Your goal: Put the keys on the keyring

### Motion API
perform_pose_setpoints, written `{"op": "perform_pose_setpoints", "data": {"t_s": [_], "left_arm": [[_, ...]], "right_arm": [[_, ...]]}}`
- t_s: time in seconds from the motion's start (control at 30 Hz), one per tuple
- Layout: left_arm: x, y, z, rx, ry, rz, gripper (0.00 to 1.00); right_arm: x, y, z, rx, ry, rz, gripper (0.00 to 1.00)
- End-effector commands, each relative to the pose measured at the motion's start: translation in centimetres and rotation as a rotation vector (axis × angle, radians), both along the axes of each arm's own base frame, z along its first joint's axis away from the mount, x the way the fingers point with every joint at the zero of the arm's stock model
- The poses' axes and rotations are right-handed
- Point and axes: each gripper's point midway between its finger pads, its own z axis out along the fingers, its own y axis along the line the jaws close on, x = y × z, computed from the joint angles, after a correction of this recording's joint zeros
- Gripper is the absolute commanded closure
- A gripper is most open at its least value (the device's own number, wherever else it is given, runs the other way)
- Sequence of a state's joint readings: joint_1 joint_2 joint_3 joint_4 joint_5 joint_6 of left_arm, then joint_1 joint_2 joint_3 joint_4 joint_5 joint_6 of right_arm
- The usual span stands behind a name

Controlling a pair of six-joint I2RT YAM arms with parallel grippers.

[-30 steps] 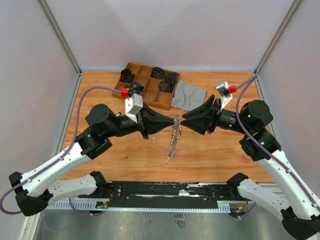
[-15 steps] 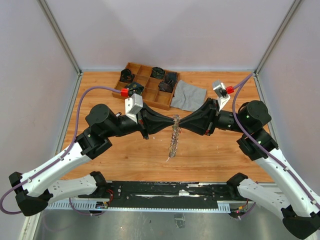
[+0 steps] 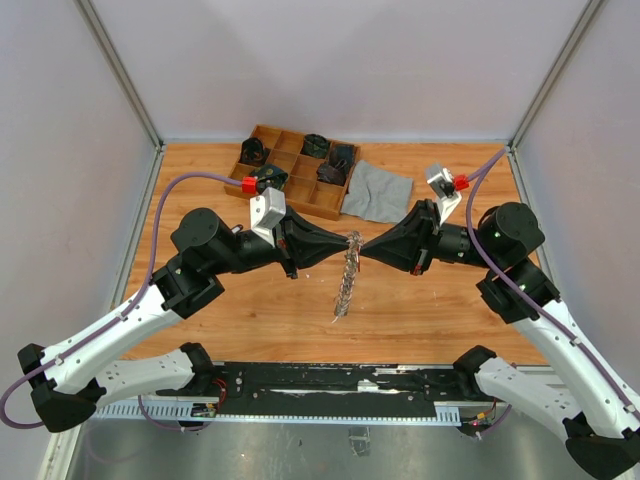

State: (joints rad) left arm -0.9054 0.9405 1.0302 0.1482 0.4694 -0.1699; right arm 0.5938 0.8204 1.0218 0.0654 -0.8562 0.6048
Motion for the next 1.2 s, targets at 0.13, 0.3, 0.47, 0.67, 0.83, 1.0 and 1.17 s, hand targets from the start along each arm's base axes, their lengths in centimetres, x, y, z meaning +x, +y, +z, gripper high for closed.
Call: {"op": "perform_pose_setpoints", "data": {"t_s": [0.13, 0.3, 0.47, 0.67, 0.83, 1.0, 1.17], "left_arm": [[-0.4, 0.7, 2.7, -0.073, -0.056, 0.003, 0.99], [-0.4, 0.6, 2.5, -0.068, -0.055, 0.005, 0.99], [-0.3, 0.7, 2.5, -0.069, -0.055, 0.008, 0.99], [-0.3, 0.6, 2.5, -0.069, -0.055, 0.008, 0.99], [-0.3, 0.6, 2.5, -0.069, -0.054, 0.007, 0.99], [-0.4, 0.6, 2.5, -0.07, -0.054, 0.003, 0.99], [-0.4, 0.6, 2.5, -0.067, -0.053, 0.0, 0.99]], "right_arm": [[-0.4, -0.1, 0.6, -0.006, -0.015, -0.004, 0.99], [0.0, -0.1, 0.4, -0.008, 0.009, -0.024, 0.99], [0.2, -0.2, 0.3, -0.015, 0.022, -0.041, 0.99], [0.0, -0.3, 0.0, -0.028, 0.036, -0.04, 0.99], [-0.1, -0.2, -0.3, -0.049, 0.052, -0.027, 0.99], [0.1, 0.0, -0.6, -0.062, 0.067, -0.021, 0.99], [0.2, 0.4, -0.9, -0.077, 0.084, -0.004, 0.99]]}}
